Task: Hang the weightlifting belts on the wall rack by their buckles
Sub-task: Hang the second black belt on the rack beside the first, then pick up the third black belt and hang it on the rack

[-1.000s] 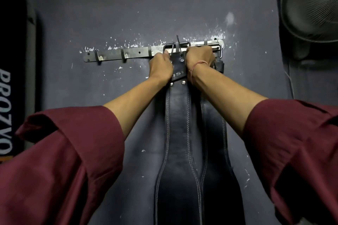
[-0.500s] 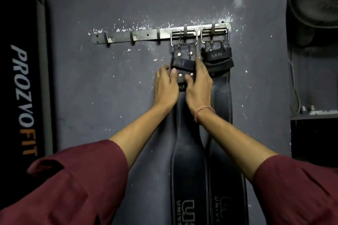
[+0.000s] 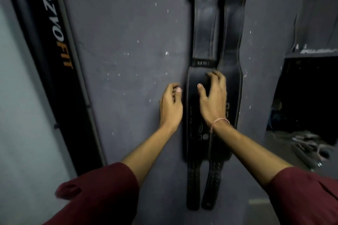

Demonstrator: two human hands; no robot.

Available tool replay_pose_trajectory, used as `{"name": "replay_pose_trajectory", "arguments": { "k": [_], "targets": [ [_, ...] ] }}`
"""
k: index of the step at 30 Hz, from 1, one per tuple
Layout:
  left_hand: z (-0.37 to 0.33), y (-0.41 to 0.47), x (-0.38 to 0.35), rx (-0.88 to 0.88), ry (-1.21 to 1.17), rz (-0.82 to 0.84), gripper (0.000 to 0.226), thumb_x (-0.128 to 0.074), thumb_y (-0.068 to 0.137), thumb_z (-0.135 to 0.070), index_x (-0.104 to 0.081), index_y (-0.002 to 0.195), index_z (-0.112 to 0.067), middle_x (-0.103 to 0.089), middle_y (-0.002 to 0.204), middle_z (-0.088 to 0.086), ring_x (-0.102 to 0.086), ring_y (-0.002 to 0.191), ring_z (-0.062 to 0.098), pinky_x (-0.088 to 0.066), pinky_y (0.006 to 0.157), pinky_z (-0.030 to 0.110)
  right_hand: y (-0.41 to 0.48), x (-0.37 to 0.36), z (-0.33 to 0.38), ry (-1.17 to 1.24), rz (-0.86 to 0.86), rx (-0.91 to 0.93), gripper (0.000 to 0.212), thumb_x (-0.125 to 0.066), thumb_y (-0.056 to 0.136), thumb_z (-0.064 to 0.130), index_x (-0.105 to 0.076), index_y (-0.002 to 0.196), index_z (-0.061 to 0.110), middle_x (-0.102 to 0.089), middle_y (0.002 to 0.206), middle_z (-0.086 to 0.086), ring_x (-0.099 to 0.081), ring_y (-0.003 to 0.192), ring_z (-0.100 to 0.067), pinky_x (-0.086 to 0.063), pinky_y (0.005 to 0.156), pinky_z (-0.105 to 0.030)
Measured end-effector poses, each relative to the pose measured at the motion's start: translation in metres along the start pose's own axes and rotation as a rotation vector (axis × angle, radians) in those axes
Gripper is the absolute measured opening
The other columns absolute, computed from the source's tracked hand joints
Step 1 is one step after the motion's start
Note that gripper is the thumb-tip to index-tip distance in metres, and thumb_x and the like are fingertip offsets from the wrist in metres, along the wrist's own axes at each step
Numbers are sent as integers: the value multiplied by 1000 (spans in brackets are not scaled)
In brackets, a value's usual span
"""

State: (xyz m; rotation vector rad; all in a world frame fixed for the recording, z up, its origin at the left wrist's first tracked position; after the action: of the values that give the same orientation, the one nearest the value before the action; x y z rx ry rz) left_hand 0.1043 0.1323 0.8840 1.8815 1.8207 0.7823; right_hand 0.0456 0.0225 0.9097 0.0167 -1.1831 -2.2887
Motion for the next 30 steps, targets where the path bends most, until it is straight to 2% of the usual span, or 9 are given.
{"name": "replay_pose_trajectory", "arguments": {
  "k": [4, 8, 12, 15, 19, 22, 25, 27, 30],
  "targets": [
    [30, -86, 21, 125, -13, 83, 21, -45, 103, -20, -61, 116, -14, -70, 110, 4, -63, 103, 14, -45, 82, 11, -96, 3, -12, 86, 165, -235, 29, -59, 96, 17, -61, 124, 8, -63, 123, -7, -59, 114, -19, -45, 104, -32],
    [59, -163, 38, 230, -11, 102, 20, -46, 103, -20, -62, 112, -13, -70, 108, 5, -63, 100, 15, -46, 80, 14, -188, 12, -19, 100, 287, -371, 21, -59, 96, 15, -67, 114, 8, -69, 107, -1, -61, 99, -8, -43, 81, -3],
    [92, -248, 42, 357, 16, 135, 18, -47, 102, -22, -62, 105, -12, -69, 99, 6, -63, 91, 17, -50, 77, 26, -270, 20, -33, 90, 413, -510, 15, -58, 96, 13, -71, 102, 8, -72, 92, -2, -66, 84, -12, -48, 71, -15],
    [105, -304, 45, 455, 6, 159, 14, -47, 102, -15, -59, 96, -15, -66, 91, 5, -59, 78, 7, -43, 65, 8, -321, 23, -49, 139, 494, -609, 16, -56, 97, 7, -72, 95, 4, -72, 87, -10, -70, 82, -21, -59, 72, -25],
    [129, -384, 49, 596, 102, 154, 15, -49, 100, -9, -62, 94, -7, -68, 91, 10, -59, 77, 11, -40, 65, 4, -393, 27, -85, 143, 619, -746, 19, -53, 94, -1, -70, 86, 3, -72, 81, -18, -70, 82, -37, -60, 73, -46],
    [153, -440, 54, 695, 170, 156, 15, -49, 99, -7, -63, 97, -2, -68, 95, 13, -60, 87, 18, -40, 71, 8, -448, 32, -116, 125, 677, -830, 29, -51, 85, -4, -70, 72, 13, -71, 69, -6, -67, 68, -29, -58, 68, -42],
    [178, -492, 61, 761, 240, 152, 16, -49, 98, -5, -65, 99, -3, -69, 97, 13, -61, 92, 21, -46, 80, 26, -493, 36, -139, 174, 665, -980, 50, -46, 84, -15, -64, 55, 22, -62, 61, -3, -56, 58, -19, -51, 61, -36],
    [193, -522, 64, 808, 268, 169, 15, -49, 98, -5, -64, 99, -4, -68, 95, 13, -61, 90, 22, -48, 80, 31, -522, 39, -153, 188, 682, -1089, 52, -40, 84, -20, -63, 61, 20, -61, 64, -8, -57, 62, -24, -50, 63, -41],
    [216, -556, 69, 892, 280, 215, 15, -48, 100, -7, -63, 99, -4, -66, 94, 11, -61, 87, 19, -44, 73, 12, -563, 40, -176, 190, 713, -1185, 46, -41, 85, -22, -63, 65, 14, -63, 68, -10, -58, 67, -26, -49, 66, -42]
  ]
}}
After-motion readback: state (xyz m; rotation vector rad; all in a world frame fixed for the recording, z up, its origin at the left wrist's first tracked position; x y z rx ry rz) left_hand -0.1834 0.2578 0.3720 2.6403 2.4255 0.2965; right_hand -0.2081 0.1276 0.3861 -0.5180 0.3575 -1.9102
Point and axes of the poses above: each hand's wrist, its own y-axis towards the middle knuckle, its own x-axis out of the back of the hand, z = x × y, the point moved 1 cm from there along y, towards the middle knuckle
